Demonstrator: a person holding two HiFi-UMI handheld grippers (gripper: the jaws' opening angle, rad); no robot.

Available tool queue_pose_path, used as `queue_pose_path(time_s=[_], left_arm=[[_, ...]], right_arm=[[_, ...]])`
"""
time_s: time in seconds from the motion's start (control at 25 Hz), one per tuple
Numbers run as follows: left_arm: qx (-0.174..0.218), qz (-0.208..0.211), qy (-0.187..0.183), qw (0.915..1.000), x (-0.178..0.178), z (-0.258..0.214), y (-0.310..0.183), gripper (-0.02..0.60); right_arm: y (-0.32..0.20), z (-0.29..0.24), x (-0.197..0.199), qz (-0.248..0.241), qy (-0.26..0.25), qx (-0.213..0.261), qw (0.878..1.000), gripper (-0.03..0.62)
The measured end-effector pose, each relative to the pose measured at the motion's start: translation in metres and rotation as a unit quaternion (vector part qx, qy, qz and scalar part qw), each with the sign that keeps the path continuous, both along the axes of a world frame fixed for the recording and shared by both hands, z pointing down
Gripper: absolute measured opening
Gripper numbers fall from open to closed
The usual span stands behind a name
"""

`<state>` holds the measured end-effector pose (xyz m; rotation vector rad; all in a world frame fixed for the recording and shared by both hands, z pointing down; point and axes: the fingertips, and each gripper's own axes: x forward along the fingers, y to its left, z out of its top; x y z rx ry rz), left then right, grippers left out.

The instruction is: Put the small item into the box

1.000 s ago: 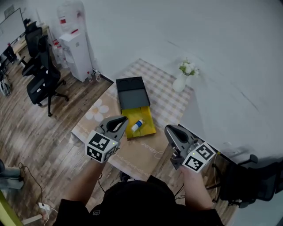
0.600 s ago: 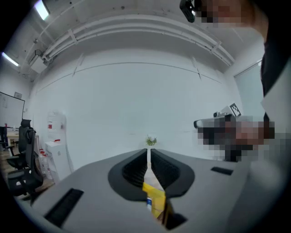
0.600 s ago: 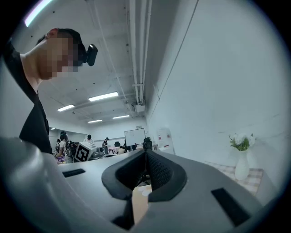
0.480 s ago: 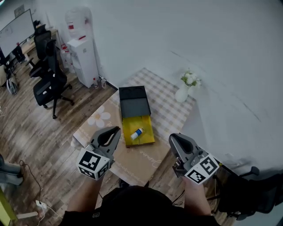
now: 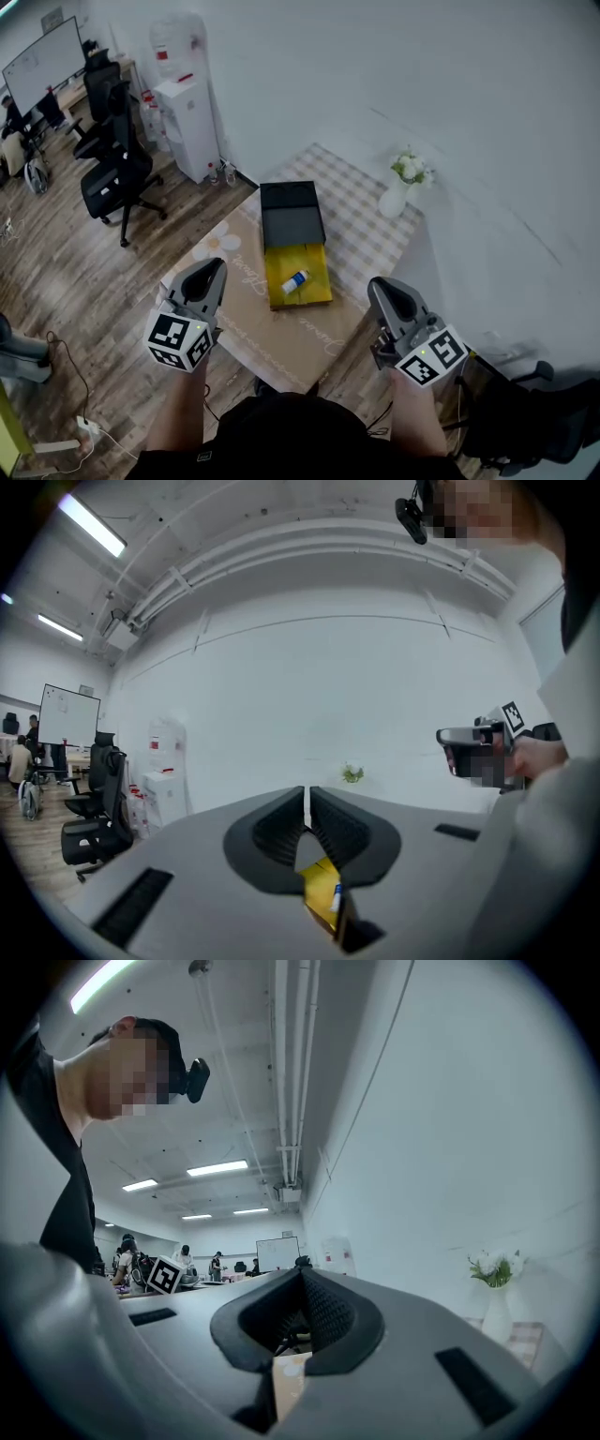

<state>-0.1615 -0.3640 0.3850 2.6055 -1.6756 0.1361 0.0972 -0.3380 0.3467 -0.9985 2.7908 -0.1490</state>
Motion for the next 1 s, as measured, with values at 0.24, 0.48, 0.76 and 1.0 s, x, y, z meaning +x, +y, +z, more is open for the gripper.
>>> queue_pose_path(time_s=[0.24, 0.48, 0.76, 1.0], left_arm=[[0.000, -0.005, 0.000, 1.0000, -0.002, 0.001, 0.005, 0.029], [-0.018, 0.017, -0.018, 0.9995, 0.008, 0.016, -0.004, 0.026], [-0.018, 0.008, 0.002, 0.9998, 0.014, 0.017, -0.020, 0.026], [-0.025, 0.020, -0.003, 0.9995, 0.030, 0.026, -0.020, 0.026]], right_arm=[[-0.007, 0.010, 0.003, 0.014, 0.000, -0.009, 1.000, 0.035], [-0.012, 0.017, 0.003, 0.015, 0.016, -0.007, 1.000, 0.035], [-0.022, 0.015, 0.004, 0.025, 0.015, -0.002, 1.000, 0.035], [-0.028, 0.024, 0.011, 0.036, -0.001, -0.018, 0.999, 0.035]])
